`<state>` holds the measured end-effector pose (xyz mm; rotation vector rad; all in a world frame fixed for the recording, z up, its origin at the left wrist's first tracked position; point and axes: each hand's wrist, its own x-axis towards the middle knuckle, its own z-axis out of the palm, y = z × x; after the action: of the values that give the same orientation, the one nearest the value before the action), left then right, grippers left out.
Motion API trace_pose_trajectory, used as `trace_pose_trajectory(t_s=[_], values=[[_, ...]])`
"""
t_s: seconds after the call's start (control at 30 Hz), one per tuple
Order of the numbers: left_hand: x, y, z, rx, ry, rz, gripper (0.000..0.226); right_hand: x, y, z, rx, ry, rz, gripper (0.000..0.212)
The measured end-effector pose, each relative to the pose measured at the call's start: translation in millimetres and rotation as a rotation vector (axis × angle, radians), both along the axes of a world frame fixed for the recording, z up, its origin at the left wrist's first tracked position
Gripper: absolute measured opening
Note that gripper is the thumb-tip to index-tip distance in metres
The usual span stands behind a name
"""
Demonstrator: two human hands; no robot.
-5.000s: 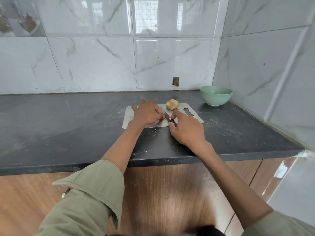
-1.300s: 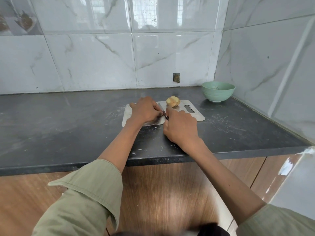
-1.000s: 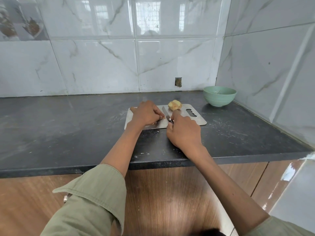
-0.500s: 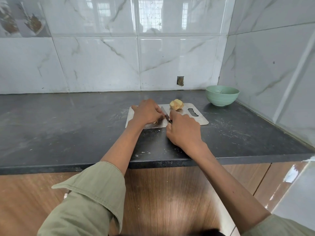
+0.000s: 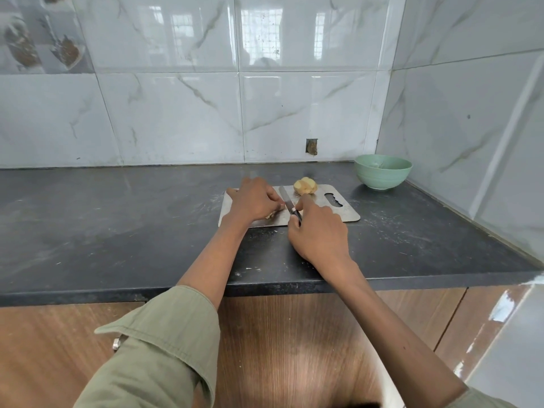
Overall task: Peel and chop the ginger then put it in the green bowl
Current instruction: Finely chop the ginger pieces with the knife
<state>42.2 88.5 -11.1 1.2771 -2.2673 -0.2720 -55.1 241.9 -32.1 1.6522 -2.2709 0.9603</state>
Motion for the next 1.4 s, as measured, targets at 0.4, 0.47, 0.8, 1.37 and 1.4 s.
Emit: trace_pose_trajectory(t_s=[0.4,0.47,0.8,1.37,1.4], values=[[-0.5,-0.1,2.0,-0.042,-0.085,0.008,0.028,5.9,-5.5,3.8,0.065,0.126,0.007,0.018],[-0.6,-1.2,2.7,-0.031,-0.080,0.004,0.027,10.6,-9.4,5.6,0.085,0.169,0.010,0.019],[-2.4,-1.9,-6.3,-0.066,0.027,-0.029,0.008,0.0,2.3,3.4,-0.042,-0.074,-0.110,0.026],[-1.8,-16.6,-9.9,-0.016,0.168,0.010,0.038,-14.0,23.4,2.1,-0.029,-0.056,-0.239,0.027],[-1.9,-16.9,-9.6,0.012,0.172,0.011,0.039,-15.3,24.6,2.2,-0.022,-0.052,-0.239,0.027]])
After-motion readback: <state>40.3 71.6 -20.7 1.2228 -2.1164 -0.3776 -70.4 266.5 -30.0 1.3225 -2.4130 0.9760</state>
